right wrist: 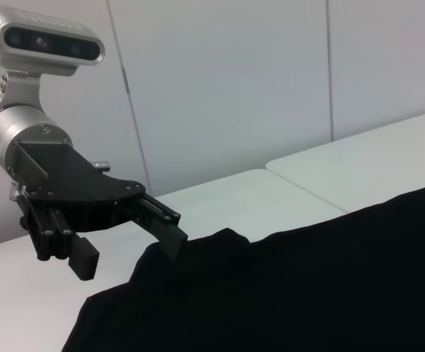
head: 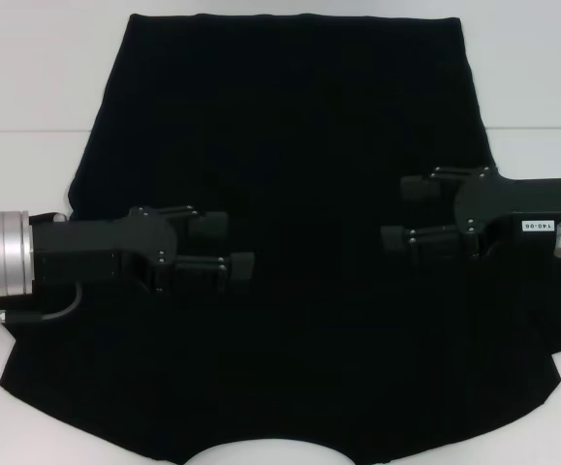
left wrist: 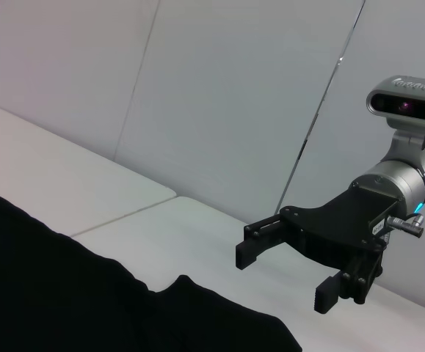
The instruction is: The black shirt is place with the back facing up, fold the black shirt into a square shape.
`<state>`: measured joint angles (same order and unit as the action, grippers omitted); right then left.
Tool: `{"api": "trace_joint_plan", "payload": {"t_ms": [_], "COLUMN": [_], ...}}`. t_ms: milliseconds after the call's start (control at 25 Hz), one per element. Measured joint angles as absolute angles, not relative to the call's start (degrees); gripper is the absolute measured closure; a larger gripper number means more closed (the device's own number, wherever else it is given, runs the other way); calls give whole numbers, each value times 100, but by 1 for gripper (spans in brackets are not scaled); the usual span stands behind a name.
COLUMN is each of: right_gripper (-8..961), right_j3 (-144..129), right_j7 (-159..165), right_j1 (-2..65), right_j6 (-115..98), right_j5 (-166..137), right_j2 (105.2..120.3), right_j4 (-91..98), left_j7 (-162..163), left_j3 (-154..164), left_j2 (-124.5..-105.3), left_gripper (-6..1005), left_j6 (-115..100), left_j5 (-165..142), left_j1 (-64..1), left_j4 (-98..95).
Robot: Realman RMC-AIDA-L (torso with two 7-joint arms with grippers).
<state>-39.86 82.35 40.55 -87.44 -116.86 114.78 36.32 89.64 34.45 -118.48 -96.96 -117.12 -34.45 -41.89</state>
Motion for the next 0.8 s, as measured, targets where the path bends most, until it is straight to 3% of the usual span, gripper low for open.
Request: {"api": "trace_joint_plan", "payload": {"t_ms": [800], "right_gripper": [43], "right_j3": [-3943], "right_j7": [8236], "right_j1": [4061], "right_j6": [-8698], "right_j5": [-11650], "right_j2": [11493], "right_j4": [3639], "left_j7": [9600], "left_j3": [3135], "left_j2": [-11790], "left_gripper": [140], "left_j6": [-9469], "left_j5": [-11721], "left_j1": [-3427], "left_j4": [-4223]}}
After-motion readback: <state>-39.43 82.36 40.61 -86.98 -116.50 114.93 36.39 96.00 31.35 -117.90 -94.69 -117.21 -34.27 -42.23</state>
